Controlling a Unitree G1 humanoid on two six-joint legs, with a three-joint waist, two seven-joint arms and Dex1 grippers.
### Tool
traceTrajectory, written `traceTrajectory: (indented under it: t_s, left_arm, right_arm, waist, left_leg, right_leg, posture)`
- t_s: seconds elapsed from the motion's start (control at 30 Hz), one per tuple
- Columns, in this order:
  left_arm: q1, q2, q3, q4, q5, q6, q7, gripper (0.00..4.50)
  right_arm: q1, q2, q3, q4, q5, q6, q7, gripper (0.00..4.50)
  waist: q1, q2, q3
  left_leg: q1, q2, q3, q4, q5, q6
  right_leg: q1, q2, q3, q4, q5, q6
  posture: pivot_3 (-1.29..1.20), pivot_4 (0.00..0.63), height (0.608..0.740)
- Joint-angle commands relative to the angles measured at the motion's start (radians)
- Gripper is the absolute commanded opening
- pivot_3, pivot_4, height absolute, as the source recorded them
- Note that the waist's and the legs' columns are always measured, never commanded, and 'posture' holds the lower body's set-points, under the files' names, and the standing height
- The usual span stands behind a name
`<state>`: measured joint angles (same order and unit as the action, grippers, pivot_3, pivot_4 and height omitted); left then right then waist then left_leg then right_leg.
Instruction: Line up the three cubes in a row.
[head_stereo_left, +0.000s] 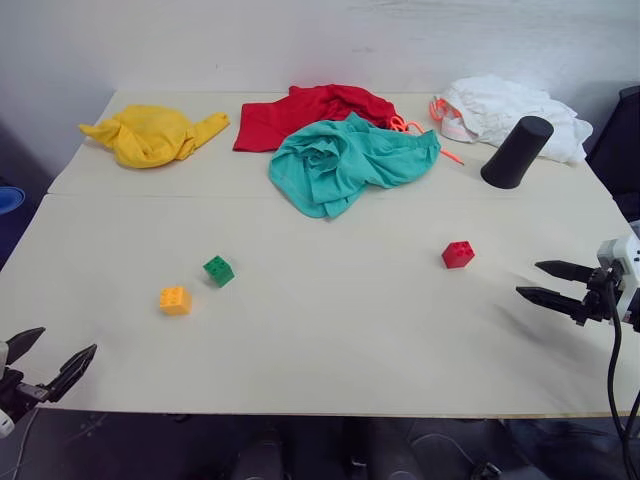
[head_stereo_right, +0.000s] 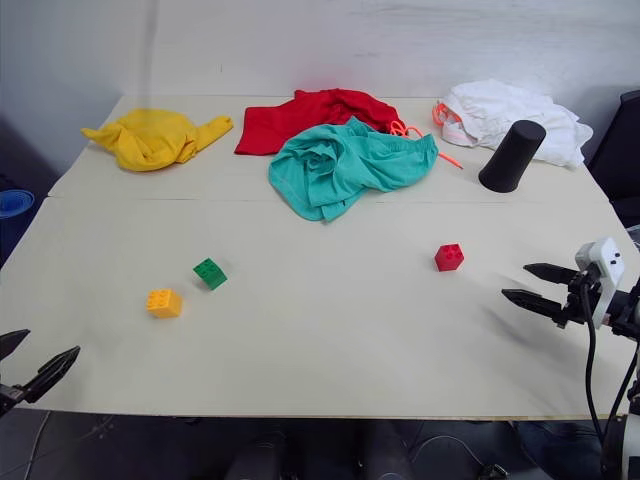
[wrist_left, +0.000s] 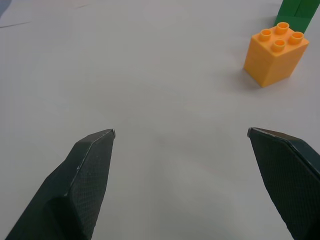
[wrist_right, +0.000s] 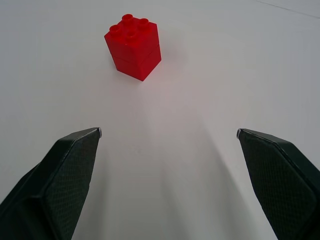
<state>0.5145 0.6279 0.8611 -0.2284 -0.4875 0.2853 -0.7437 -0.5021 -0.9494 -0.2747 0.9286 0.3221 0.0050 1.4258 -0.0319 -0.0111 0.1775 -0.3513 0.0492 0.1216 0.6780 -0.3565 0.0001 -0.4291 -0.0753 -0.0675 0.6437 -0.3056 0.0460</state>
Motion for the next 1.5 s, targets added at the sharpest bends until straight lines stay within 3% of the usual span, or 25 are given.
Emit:
traceTrajectory:
  t_s: [0.03, 0.33, 0.6, 0.73, 0.87, 0.97, 1.2, 1.5]
  left_arm:
    - [-0.001, 0.001, 0.029, -0.011, -0.007, -0.015, 0.012, 4.47]
    - [-0.01, 0.01, 0.015, -0.012, -0.013, 0.007, 0.019, 4.47]
    - [-0.093, 0.042, -0.052, -0.042, -0.068, 0.096, 0.005, 4.47]
    - [-0.166, 0.107, -0.096, -0.141, -0.149, 0.202, -0.008, 4.47]
    - [-0.342, 0.25, -0.197, -0.263, -0.329, 0.356, -0.057, 4.47]
    - [-0.457, 0.32, -0.264, -0.314, -0.431, 0.43, -0.077, 4.47]
    - [-0.652, 0.392, -0.407, -0.359, -0.542, 0.497, -0.118, 4.47]
    - [-0.879, 0.371, -0.557, -0.319, -0.522, 0.5, -0.109, 4.47]
  right_arm:
    - [0.011, 0.003, -0.018, -0.054, 0.017, 0.013, -0.01, 4.5]
    - [0.05, 0.021, -0.031, -0.154, 0.03, 0.05, -0.071, 4.5]
    - [0.131, 0.082, -0.057, -0.424, 0.07, 0.148, -0.253, 4.5]
    - [0.195, 0.125, -0.072, -0.65, 0.107, 0.27, -0.379, 4.5]
    - [0.231, 0.238, -0.067, -0.977, 0.165, 0.507, -0.636, 4.5]
    - [0.234, 0.309, -0.079, -1.101, 0.18, 0.6, -0.774, 4.5]
    - [0.222, 0.43, -0.079, -1.188, 0.146, 0.701, -1.038, 4.5]
    - [0.224, 0.49, 0.008, -1.113, 0.074, 0.679, -1.108, 4.5]
  waist:
    - [0.0, 0.0, 0.0]
    - [0.0, 0.0, 0.0]
    - [0.001, 0.0, 0.0]
    - [0.004, 0.0, 0.0]
    - [0.004, -0.001, -0.001]
    - [0.002, 0.001, 0.0]
    - [0.001, 0.001, 0.0]
    - [0.002, 0.001, 0.0]
  left_leg:
    - [0.0, 0.0, 0.0, 0.0, 0.0, 0.0]
    - [0.0, 0.0, 0.0, 0.0, 0.0, 0.0]
    - [0.0, 0.0, 0.0, 0.0, 0.0, -0.001]
    - [-0.001, 0.0, -0.001, 0.0, 0.001, -0.002]
    - [-0.001, 0.0, -0.003, 0.0, 0.002, -0.003]
    - [-0.001, -0.001, -0.003, -0.001, 0.002, -0.003]
    - [-0.001, -0.001, -0.001, -0.003, 0.005, -0.005]
    - [-0.001, -0.001, 0.0, -0.002, 0.006, -0.005]
  right_leg:
    - [0.0, 0.0, 0.0, 0.0, 0.0, 0.0]
    - [0.0, 0.0, 0.0, 0.0, 0.0, 0.0]
    - [0.0, 0.0, 0.0, 0.0, 0.0, 0.0]
    - [0.0, 0.0, 0.0, 0.001, 0.0, 0.001]
    - [0.0, -0.001, -0.001, 0.002, 0.0, 0.001]
    - [0.0, -0.001, -0.001, 0.001, 0.0, 0.001]
    - [-0.001, 0.002, 0.0, 0.001, 0.0, 0.001]
    - [-0.001, 0.005, 0.002, 0.001, 0.0, 0.001]
  posture:
    - [0.0, 0.15, 0.74]
    - [0.0, 0.15, 0.74]
    - [0.0, 0.15, 0.74]
    - [0.0, 0.15, 0.74]
    - [0.0, 0.15, 0.74]
    - [0.0, 0.15, 0.74]
    - [0.0, 0.15, 0.74]
    - [0.0, 0.15, 0.74]
